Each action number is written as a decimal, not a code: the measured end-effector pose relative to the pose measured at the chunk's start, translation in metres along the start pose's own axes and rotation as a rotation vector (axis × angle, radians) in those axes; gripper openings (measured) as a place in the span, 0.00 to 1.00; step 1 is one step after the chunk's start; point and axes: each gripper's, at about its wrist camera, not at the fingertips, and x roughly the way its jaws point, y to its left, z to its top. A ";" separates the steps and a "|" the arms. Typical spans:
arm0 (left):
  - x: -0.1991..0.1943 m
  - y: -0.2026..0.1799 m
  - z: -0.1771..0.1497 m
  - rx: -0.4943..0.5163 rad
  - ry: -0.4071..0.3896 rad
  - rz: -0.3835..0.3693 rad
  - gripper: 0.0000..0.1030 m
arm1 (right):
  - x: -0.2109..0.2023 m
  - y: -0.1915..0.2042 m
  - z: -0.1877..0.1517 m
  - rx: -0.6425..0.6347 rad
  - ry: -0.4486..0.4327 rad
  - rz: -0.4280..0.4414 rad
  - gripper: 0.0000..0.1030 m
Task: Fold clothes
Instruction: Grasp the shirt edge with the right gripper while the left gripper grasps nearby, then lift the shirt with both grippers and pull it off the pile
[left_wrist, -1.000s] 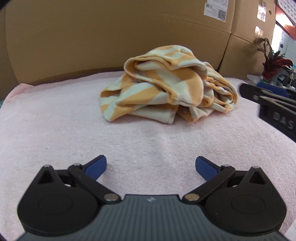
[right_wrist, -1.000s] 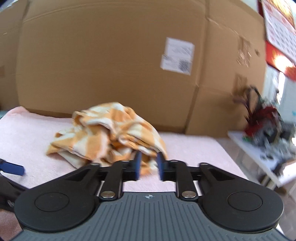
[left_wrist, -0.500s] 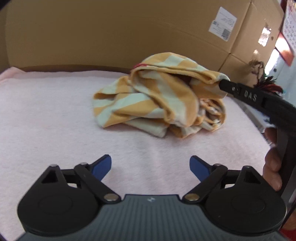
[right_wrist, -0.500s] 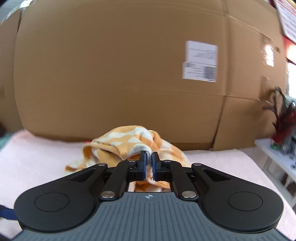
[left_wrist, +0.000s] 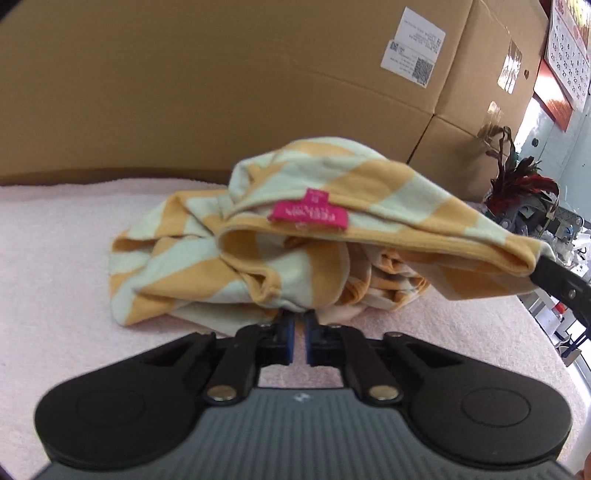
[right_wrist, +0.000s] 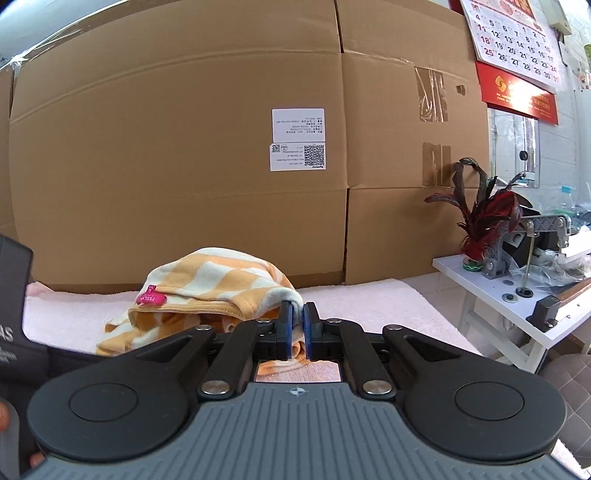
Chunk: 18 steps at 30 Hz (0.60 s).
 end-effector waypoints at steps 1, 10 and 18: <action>-0.009 0.003 -0.001 0.010 -0.031 0.026 0.00 | -0.002 -0.001 -0.001 0.006 -0.004 0.000 0.06; -0.045 0.028 -0.011 -0.001 -0.057 0.050 0.16 | -0.006 -0.001 -0.012 0.075 0.012 0.012 0.06; -0.004 -0.006 -0.007 0.029 -0.047 0.051 0.49 | -0.013 0.001 -0.016 0.074 0.022 -0.016 0.06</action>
